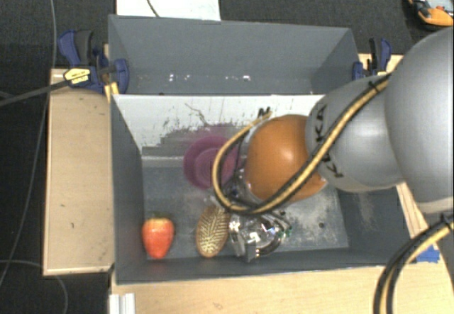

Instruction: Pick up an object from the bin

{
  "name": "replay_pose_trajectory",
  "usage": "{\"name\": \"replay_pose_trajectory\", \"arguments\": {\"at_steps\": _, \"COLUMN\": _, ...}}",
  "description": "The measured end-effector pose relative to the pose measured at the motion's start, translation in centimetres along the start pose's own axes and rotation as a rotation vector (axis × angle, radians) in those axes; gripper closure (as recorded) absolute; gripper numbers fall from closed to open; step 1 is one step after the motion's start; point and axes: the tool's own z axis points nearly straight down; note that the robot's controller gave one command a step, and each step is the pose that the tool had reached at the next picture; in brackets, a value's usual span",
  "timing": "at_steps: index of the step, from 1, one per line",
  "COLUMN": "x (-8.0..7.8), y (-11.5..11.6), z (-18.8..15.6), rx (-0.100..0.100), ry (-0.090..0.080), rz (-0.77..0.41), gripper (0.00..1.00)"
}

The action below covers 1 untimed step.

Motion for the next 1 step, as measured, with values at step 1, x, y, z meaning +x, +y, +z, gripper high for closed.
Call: {"name": "replay_pose_trajectory", "arguments": {"at_steps": 1, "x": -1.15, "y": -6.68, "z": -3.51, "rx": 0.006, "ry": -0.012, "rz": 0.220, "gripper": 1.00}}
